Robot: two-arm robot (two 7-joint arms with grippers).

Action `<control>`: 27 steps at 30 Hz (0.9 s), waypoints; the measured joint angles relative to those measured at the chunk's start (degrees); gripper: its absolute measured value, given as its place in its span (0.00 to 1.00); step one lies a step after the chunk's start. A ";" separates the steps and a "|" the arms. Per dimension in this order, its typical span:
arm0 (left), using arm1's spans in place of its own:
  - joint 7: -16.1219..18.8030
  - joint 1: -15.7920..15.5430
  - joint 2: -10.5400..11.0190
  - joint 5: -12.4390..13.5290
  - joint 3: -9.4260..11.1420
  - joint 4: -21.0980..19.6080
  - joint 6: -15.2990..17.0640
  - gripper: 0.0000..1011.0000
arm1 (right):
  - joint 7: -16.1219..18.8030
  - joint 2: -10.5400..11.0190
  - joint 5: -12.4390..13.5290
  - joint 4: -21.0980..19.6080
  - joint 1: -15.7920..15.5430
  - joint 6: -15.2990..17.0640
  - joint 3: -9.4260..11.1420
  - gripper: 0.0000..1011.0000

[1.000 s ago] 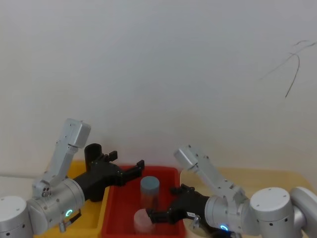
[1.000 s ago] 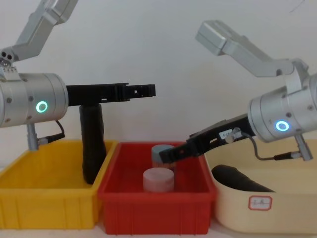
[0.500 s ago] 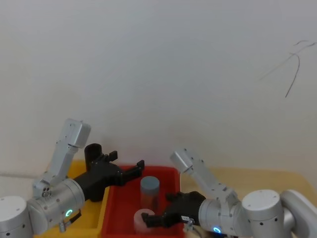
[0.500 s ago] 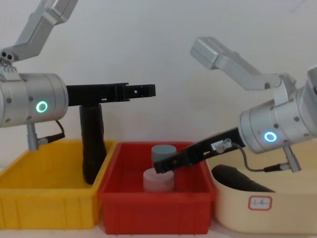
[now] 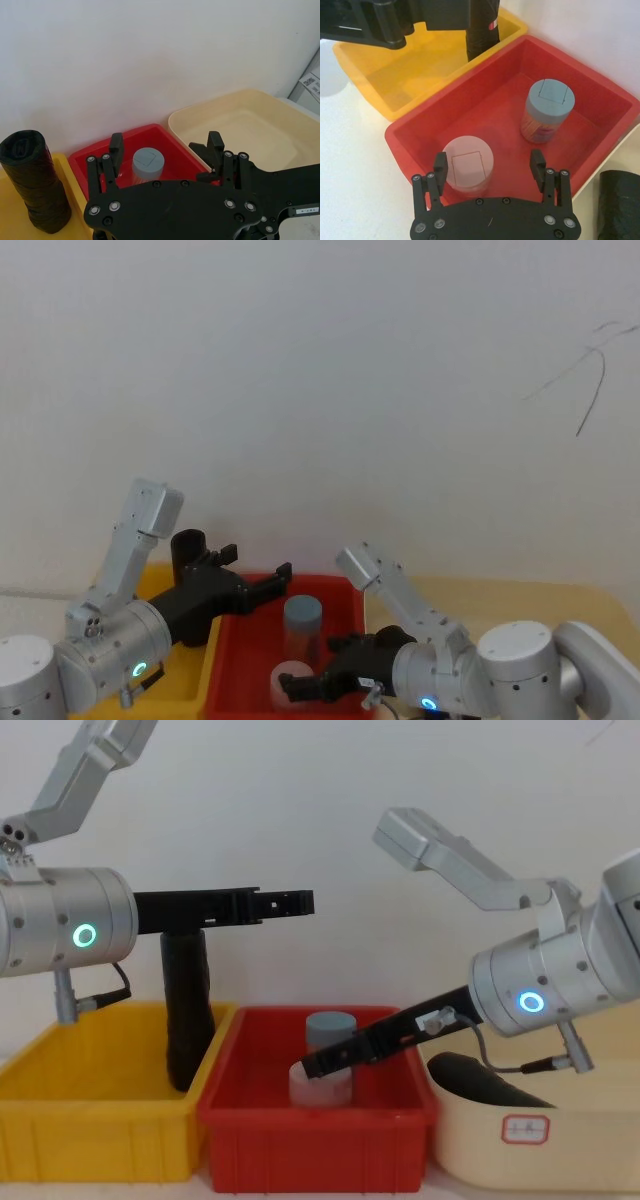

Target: Pick up the garbage bag with the one hand and transfer it to the other hand.

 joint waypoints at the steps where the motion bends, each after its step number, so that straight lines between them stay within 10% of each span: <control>1: 0.00 0.00 0.00 0.00 0.00 0.00 0.00 0.99 | 0.01 -0.05 0.00 0.07 0.09 -0.03 -0.08 0.99; 27: 0.00 0.00 0.00 0.00 0.00 0.00 0.00 0.99 | 0.74 -1.99 0.54 2.12 1.81 0.24 -1.34 0.99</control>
